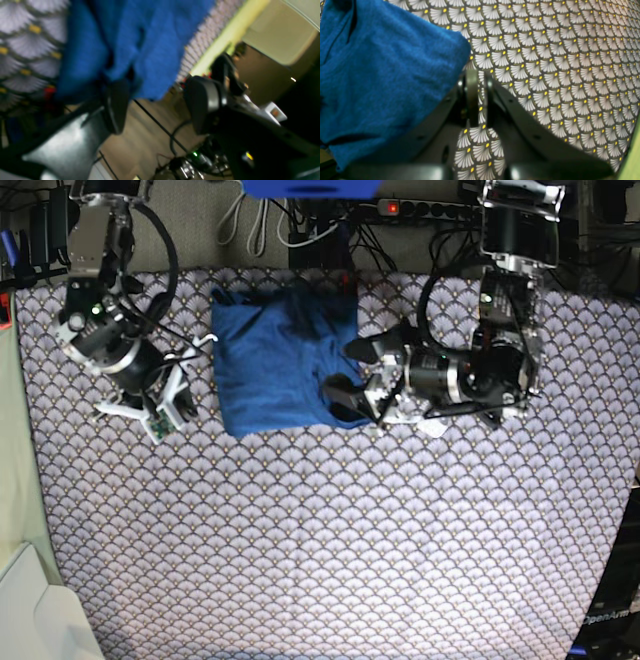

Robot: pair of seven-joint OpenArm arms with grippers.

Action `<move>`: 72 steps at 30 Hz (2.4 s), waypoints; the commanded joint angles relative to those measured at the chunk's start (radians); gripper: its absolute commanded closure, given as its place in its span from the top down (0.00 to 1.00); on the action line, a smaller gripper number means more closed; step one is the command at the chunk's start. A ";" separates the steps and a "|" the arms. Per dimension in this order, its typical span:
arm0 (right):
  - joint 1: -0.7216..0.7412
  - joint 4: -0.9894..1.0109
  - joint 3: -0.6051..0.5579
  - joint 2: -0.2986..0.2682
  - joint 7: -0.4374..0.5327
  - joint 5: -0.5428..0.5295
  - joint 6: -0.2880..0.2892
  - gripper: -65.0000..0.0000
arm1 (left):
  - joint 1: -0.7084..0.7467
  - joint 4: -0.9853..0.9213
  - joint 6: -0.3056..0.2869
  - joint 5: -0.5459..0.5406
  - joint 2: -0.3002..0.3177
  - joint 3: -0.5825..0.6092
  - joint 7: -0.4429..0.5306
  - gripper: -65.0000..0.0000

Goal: Fold the T-shirt properly
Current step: 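Move the left gripper to the shirt's side and press the edge, then grasp the folded blue shirt's side with the left gripper and lift it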

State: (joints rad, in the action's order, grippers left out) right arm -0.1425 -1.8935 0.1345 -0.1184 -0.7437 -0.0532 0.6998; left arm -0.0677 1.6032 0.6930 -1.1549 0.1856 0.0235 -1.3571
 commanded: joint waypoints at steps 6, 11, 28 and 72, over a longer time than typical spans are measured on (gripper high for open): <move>0.017 -0.013 0.001 -0.007 0.025 -0.012 -0.002 0.04 | -0.065 -0.050 0.005 0.086 0.002 0.048 0.044 0.60; 0.019 -0.013 0.001 -0.008 0.029 -0.012 -0.002 0.04 | -0.094 -0.054 0.005 0.203 0.051 0.237 0.126 0.60; 0.019 -0.010 0.001 -0.043 0.033 -0.017 -0.002 0.04 | -0.114 -0.137 0.005 0.232 0.050 0.430 0.328 0.60; 0.033 -0.013 0.192 -0.043 0.034 -0.017 -0.002 0.04 | -0.218 -0.198 0.005 0.838 -0.090 0.629 0.169 0.00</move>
State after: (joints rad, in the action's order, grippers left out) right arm -0.1223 -1.8874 0.3218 -0.1520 -0.7334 -0.0601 0.7002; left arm -0.2768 1.4071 0.6918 -0.3462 0.0959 0.6529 -1.2186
